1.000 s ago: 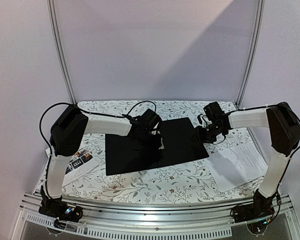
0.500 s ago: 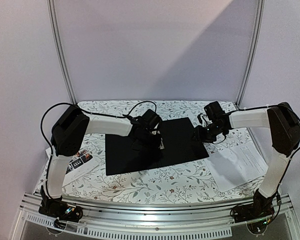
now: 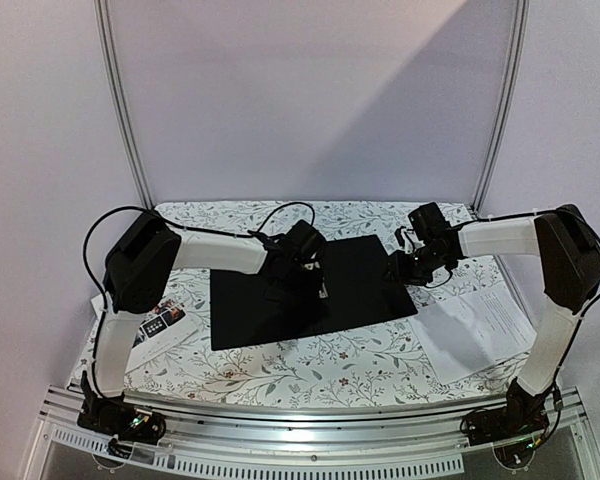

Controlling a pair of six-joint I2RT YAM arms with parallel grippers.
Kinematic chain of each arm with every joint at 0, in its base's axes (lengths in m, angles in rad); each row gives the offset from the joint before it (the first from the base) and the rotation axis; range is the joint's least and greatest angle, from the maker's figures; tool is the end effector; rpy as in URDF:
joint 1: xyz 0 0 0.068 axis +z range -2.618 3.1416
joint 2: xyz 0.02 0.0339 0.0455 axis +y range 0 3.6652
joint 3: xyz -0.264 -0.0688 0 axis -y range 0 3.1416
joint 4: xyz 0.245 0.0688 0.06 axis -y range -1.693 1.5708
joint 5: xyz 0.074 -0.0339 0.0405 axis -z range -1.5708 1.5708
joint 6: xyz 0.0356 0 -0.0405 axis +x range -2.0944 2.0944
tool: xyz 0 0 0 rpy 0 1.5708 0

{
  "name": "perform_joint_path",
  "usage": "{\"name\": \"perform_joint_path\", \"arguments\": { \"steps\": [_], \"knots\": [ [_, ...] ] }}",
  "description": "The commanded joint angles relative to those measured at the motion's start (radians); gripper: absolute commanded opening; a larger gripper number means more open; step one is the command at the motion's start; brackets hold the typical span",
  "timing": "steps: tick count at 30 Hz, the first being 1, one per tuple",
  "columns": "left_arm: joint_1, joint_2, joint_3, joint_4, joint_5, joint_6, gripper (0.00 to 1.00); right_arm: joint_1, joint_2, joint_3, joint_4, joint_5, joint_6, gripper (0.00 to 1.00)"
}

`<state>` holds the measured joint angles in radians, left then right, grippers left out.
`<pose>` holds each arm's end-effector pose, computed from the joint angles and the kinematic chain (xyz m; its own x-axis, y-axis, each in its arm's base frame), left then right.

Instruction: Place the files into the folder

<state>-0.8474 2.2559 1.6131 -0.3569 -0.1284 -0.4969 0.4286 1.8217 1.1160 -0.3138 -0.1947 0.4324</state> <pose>0.3200 -0.3554 0.1271 -0.8221 0.2167 -0.5265 0.3477 0.9233 -0.1630 0.3319 0.1592 0.1632 -0.9130 0.0349 -0.4065 -0.1292 0.9203 0.3691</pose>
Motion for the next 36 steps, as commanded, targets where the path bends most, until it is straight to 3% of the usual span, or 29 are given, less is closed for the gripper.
{"name": "perform_joint_path", "arguments": {
  "steps": [1, 11, 19, 26, 36],
  "knots": [
    [-0.018, 0.053, 0.002, -0.062, -0.052, 0.021, 0.20, -0.009, -0.007, -0.004, 0.005, -0.011, 0.006, 0.50],
    [-0.023, -0.031, -0.139, -0.014, -0.019, 0.004, 0.00, -0.009, -0.012, 0.000, 0.001, -0.006, 0.000, 0.49],
    [-0.031, -0.086, -0.233, 0.029, 0.032, -0.040, 0.00, -0.009, -0.009, 0.004, -0.001, -0.011, 0.003, 0.49],
    [-0.035, -0.132, -0.295, 0.048, 0.087, -0.173, 0.00, -0.009, -0.014, 0.008, -0.016, -0.001, -0.004, 0.49],
    [-0.050, -0.164, -0.221, -0.090, 0.062, -0.387, 0.00, -0.009, -0.038, 0.002, -0.022, 0.011, -0.009, 0.50]
  ]
}}
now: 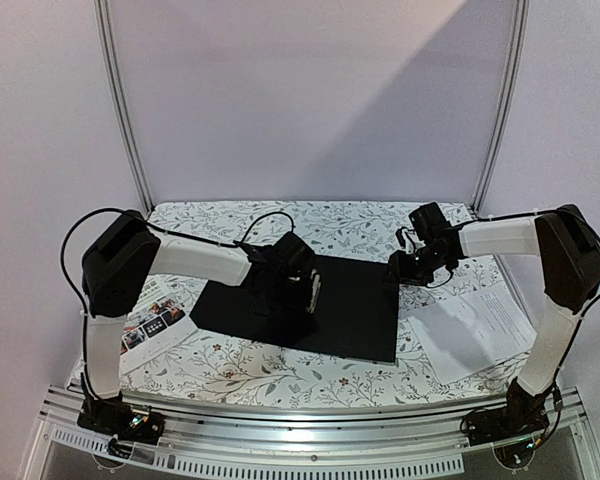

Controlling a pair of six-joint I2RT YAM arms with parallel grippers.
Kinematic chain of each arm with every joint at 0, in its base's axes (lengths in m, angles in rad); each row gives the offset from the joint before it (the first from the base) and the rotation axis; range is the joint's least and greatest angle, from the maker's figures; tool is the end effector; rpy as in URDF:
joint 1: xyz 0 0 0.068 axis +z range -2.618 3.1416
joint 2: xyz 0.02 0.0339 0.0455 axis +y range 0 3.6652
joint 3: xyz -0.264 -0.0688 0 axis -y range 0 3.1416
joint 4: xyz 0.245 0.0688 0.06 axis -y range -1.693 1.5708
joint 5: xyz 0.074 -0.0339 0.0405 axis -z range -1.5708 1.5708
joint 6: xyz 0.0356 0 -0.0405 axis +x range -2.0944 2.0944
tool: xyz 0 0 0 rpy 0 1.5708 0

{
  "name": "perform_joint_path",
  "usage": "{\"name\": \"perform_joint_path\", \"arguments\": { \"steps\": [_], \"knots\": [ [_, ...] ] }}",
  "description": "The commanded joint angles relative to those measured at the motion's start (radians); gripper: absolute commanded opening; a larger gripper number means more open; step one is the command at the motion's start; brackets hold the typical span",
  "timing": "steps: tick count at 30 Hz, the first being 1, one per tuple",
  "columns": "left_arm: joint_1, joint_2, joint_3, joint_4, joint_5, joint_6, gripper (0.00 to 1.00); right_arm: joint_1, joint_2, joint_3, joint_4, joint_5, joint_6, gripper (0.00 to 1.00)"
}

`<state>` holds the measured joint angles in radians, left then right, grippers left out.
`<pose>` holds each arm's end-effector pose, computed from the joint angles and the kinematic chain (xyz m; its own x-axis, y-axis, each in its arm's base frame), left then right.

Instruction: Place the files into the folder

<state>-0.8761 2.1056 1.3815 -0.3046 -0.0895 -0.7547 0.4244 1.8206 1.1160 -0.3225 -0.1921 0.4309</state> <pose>0.2805 -0.3316 0.1295 -0.9035 0.0184 -0.4283 0.1602 0.9411 -0.2977 0.3318 0.1574 0.1631 -0.9150 0.0365 -0.4018 -0.1233 0.9230 0.3645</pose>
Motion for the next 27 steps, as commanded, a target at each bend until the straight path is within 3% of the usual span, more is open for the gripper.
{"name": "perform_joint_path", "arguments": {
  "steps": [1, 8, 18, 27],
  "knots": [
    [-0.021, -0.017, 0.012, -0.150, 0.022, -0.145, 0.00, -0.005, -0.040, -0.001, -0.013, 0.009, -0.007, 0.50],
    [-0.026, -0.044, -0.003, -0.154, 0.036, -0.201, 0.00, -0.005, -0.056, -0.014, -0.004, 0.013, -0.009, 0.49],
    [-0.031, -0.018, 0.024, -0.104, 0.116, -0.166, 0.00, -0.005, -0.064, -0.016, -0.007, 0.009, -0.006, 0.50],
    [-0.034, -0.070, 0.027, -0.123, 0.047, -0.130, 0.00, -0.005, -0.064, -0.013, -0.005, 0.007, -0.004, 0.49]
  ]
}}
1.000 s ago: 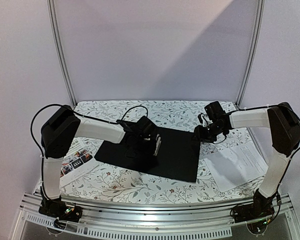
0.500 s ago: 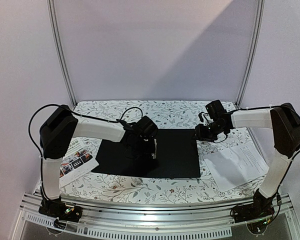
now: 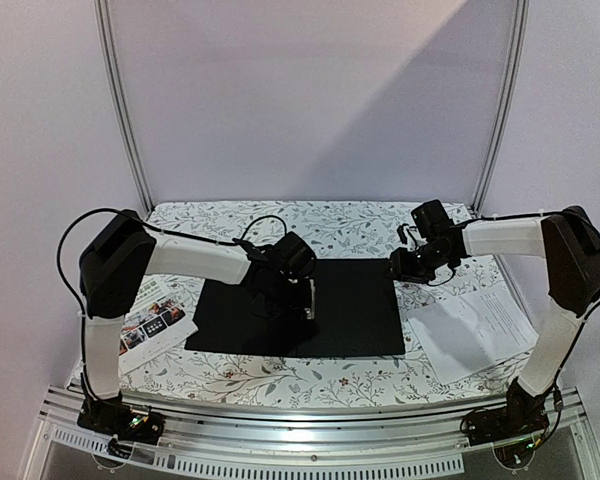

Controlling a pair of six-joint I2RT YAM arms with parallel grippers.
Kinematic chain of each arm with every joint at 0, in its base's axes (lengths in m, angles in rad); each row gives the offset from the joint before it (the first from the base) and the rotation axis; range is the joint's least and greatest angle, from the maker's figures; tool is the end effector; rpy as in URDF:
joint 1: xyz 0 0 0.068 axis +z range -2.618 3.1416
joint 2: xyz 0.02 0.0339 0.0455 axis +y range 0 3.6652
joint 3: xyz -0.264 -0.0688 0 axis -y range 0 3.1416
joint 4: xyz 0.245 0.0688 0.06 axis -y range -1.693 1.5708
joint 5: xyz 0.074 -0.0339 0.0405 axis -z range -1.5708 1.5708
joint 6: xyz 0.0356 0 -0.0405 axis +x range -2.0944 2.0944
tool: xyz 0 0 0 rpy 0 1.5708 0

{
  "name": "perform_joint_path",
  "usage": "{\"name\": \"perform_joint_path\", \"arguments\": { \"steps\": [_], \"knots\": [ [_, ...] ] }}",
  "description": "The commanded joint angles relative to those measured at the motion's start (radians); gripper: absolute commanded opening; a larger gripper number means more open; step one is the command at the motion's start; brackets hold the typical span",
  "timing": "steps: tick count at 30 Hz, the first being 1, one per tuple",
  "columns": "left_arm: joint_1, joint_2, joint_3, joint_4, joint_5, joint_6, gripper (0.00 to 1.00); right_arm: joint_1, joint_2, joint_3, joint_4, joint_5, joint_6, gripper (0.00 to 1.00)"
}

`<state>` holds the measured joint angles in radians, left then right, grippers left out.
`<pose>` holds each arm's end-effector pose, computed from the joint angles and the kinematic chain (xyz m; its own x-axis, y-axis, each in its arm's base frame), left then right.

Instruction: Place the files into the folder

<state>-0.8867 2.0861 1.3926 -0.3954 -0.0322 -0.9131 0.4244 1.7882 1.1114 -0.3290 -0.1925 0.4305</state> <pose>0.2712 -0.3307 0.1356 -0.9479 -0.0892 -0.3059 0.0246 0.9367 -0.3493 0.3288 0.1560 0.1726 -0.9071 0.0396 -0.4191 -0.1309 0.9196 0.3703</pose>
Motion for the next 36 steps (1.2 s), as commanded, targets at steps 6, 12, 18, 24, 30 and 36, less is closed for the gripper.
{"name": "perform_joint_path", "arguments": {
  "steps": [6, 12, 18, 24, 30, 36],
  "knots": [
    [-0.026, -0.127, 0.128, -0.165, -0.069, 0.145, 0.18, -0.004, -0.032, -0.008, 0.005, 0.013, -0.003, 0.50],
    [-0.020, -0.246, 0.176, -0.313, -0.208, 0.297, 0.33, -0.004, -0.034, -0.008, 0.001, 0.025, -0.008, 0.51],
    [0.026, -0.457, -0.119, -0.349, -0.549, 0.314, 0.93, 0.058, -0.085, -0.021, 0.052, 0.032, -0.024, 0.52],
    [0.308, -0.720, -0.466, -0.209, -0.359, 0.236, 0.94, 0.238, -0.024, 0.079, 0.093, -0.047, 0.024, 0.57],
    [0.473, -0.835, -0.609, -0.149, -0.400, 0.211, 0.98, 0.425, 0.212, 0.330, 0.091, -0.141, 0.088, 0.61],
    [0.633, -0.741, -0.635, -0.125, -0.253, 0.280, 0.97, 0.539, 0.459, 0.642, 0.093, -0.242, 0.182, 0.64]
  ]
}}
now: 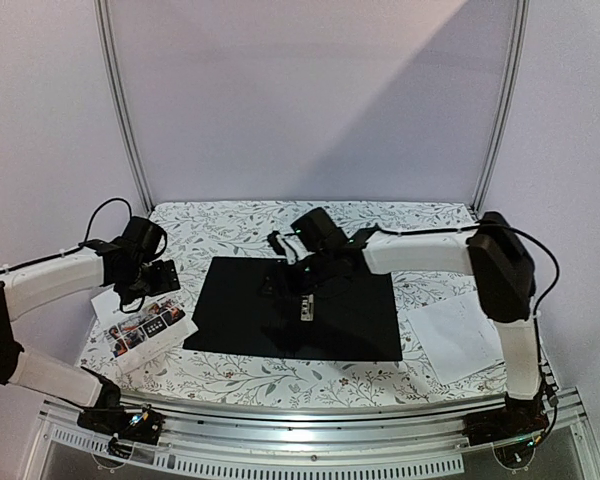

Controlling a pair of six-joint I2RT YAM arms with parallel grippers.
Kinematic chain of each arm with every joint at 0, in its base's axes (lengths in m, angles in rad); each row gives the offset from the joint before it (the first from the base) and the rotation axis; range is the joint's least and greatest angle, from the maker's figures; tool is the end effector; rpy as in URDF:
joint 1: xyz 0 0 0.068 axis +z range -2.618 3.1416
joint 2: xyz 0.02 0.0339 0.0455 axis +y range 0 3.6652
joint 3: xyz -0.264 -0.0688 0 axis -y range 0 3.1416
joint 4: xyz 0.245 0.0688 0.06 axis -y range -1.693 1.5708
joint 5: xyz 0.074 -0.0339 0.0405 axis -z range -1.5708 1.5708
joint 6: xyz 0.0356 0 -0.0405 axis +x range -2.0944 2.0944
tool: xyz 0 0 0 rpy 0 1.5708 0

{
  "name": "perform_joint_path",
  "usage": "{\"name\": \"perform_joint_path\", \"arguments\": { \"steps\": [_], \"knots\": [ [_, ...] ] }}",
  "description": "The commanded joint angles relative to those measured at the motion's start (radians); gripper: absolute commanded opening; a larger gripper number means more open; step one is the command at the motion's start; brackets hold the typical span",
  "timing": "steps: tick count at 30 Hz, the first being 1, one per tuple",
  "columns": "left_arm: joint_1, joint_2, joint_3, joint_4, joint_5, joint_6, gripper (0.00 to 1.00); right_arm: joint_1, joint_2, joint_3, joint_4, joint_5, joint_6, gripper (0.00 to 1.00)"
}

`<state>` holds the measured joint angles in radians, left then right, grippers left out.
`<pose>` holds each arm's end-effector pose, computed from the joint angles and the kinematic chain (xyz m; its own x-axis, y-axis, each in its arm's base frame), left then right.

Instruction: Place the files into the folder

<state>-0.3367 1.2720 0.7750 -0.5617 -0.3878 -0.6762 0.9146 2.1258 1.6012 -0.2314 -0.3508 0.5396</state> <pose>0.2297 -0.0661 0.2085 -0.7237 -0.3605 -0.5885 -0.4128 0.9095 -0.0496 0.2828 0.3873 0.1934 -0.8197 -0.2737 -0.5031 -0.5542 0.6009 0.5761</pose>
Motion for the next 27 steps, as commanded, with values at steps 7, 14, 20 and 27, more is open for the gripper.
{"name": "perform_joint_path", "arguments": {
  "steps": [7, 14, 20, 27],
  "knots": [
    [0.107, 0.186, -0.033, 0.128, 0.167, 0.061, 0.95, 0.088, 0.357, 0.345, 0.086, -0.174, 0.237, 0.71],
    [0.105, 0.260, -0.073, 0.196, 0.262, 0.060, 0.92, 0.091, 0.429, 0.350, 0.175, -0.210, 0.340, 0.73],
    [0.069, 0.287, -0.102, 0.247, 0.326, 0.030, 0.88, 0.093, 0.460, 0.345, 0.196, -0.246, 0.388, 0.72],
    [-0.037, 0.275, -0.075, 0.250, 0.325, -0.011, 0.85, 0.093, 0.456, 0.322, 0.192, -0.252, 0.384, 0.72]
  ]
}}
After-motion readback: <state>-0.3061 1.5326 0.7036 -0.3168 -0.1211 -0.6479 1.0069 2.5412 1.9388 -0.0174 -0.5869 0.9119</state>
